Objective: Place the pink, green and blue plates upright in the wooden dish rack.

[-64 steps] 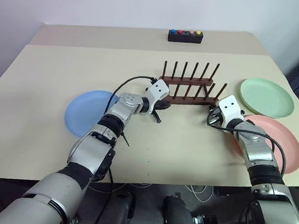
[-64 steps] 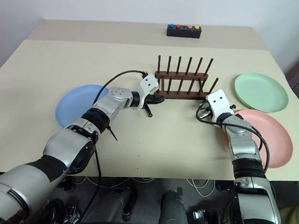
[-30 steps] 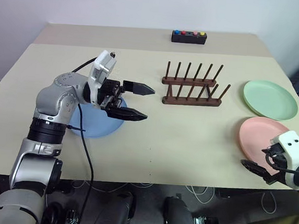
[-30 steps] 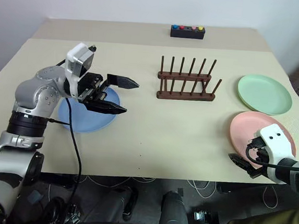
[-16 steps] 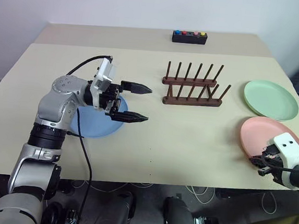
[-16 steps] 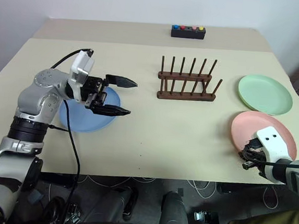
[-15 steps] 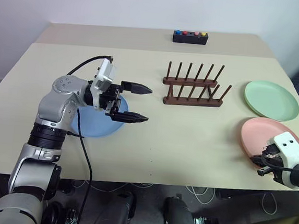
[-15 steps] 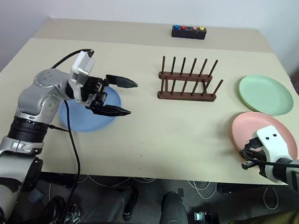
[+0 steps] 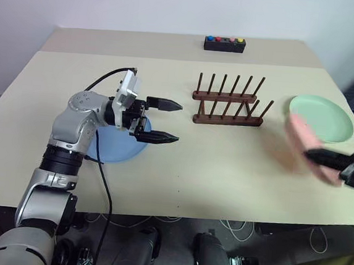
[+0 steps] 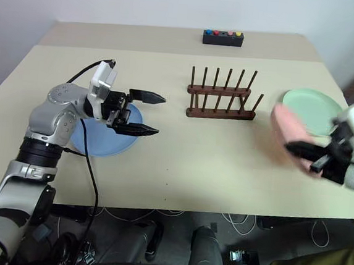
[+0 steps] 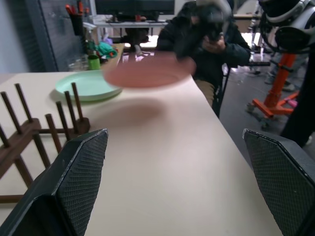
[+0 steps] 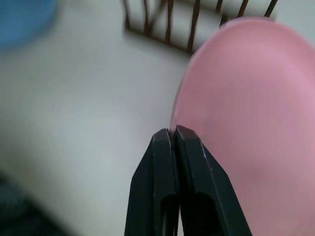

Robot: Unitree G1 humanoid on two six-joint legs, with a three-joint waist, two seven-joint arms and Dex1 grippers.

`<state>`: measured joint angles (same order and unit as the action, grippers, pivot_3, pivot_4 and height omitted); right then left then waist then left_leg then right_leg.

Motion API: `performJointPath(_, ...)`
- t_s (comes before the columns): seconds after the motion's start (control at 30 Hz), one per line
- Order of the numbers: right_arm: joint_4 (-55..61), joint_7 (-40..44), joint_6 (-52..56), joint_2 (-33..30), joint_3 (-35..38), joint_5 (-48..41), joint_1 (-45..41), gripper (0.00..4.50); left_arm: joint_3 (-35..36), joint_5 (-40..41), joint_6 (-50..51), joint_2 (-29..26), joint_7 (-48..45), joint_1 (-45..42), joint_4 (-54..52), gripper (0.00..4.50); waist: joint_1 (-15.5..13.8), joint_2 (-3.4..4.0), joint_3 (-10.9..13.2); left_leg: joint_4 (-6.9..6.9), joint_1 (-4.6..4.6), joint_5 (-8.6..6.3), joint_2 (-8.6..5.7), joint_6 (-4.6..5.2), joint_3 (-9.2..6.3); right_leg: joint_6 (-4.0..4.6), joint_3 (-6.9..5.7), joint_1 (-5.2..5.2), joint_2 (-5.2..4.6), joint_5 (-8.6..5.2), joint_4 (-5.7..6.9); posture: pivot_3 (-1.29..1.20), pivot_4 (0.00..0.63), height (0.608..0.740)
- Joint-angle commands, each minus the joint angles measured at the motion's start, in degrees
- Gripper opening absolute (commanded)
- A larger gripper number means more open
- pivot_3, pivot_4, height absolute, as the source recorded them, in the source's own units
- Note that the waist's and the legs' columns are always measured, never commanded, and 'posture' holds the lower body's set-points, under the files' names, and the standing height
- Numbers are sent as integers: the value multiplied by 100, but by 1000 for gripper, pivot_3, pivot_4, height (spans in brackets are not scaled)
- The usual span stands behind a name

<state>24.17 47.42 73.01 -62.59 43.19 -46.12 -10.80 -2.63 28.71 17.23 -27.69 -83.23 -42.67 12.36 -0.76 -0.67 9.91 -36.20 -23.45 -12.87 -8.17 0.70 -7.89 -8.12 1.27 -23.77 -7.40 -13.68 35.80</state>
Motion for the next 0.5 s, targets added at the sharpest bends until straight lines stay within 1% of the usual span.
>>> performJointPath(0.03,-867,-407,-826,301,-89,202,-760,61,90,-16,-147,70,155,-144,18,4500,-2,-1,0,0,0,-1,0,1,0,0,-1,3,-1,0,-5,0,150,740)
performJointPath(0.1,-1238,-460,-997,472,-201,68,-1238,61,78,-26,-184,86,181,-152,36,4500,7,0,0,1,0,-2,-1,3,0,-1,-1,4,-1,1,-12,0,150,740)
performJointPath(0.2,-2163,-623,-1118,948,-289,-415,-2508,61,100,-63,-277,115,283,-149,50,4500,70,9,1,6,-1,-2,-1,3,4,0,5,-3,-1,2,-13,0,150,740)
performJointPath(0.23,-2549,-618,-1199,1062,-337,-457,-2871,61,119,-58,-273,124,326,-161,67,4500,88,10,2,7,-1,-2,-1,3,6,0,6,-5,-1,2,-11,0,150,740)
performJointPath(0.4,-3972,-330,-1618,1341,-465,-573,-3904,61,170,-36,-255,152,511,-165,59,4500,127,9,2,11,-3,-1,-2,2,2,0,5,-10,0,2,-6,0,150,740)
performJointPath(0.5,-4743,29,-1856,1589,-667,-599,-4410,61,183,23,-159,96,599,-2,-196,4500,160,10,2,9,-4,-1,-3,2,3,0,5,-10,0,2,-5,0,150,740)
